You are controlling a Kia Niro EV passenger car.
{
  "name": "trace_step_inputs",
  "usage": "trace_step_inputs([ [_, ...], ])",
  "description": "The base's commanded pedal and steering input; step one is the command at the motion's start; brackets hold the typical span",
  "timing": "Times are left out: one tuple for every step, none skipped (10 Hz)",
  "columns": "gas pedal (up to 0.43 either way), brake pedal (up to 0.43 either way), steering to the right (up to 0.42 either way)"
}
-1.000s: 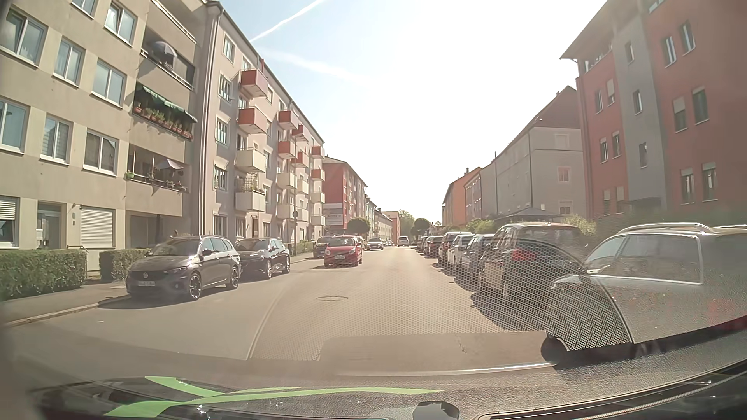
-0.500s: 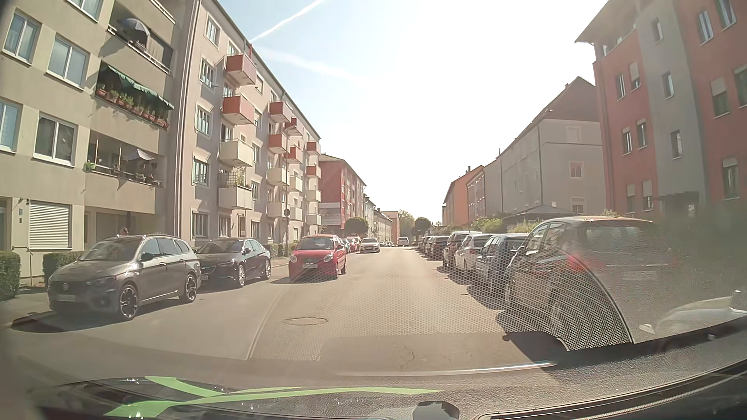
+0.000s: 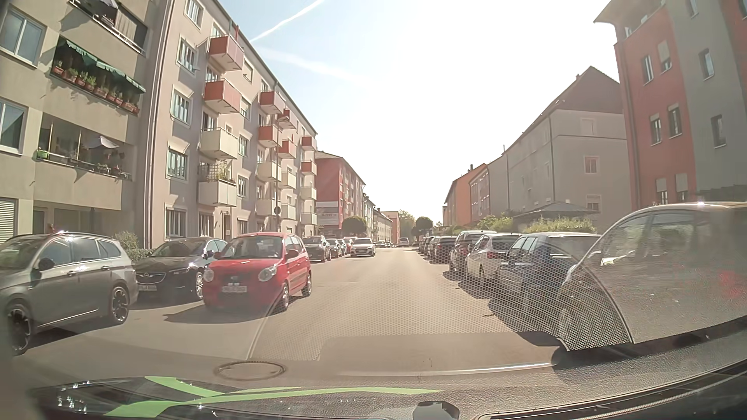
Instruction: Follow the waypoints while adhering to traffic rules and regulations
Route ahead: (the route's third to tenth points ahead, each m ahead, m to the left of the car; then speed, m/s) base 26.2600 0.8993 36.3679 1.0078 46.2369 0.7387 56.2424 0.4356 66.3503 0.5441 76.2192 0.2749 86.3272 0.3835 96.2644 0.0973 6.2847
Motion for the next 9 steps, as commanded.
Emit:
trace_step_inputs([
  [0.087, 0.000, -0.003],
  [0.087, 0.000, -0.003],
  [0.098, 0.000, -0.003],
  [0.098, 0.000, -0.003],
  [0.098, 0.000, -0.003],
  [0.098, 0.000, -0.003],
  [0.098, 0.000, -0.003],
  [0.087, 0.000, -0.003],
  [0.067, 0.000, -0.003],
])
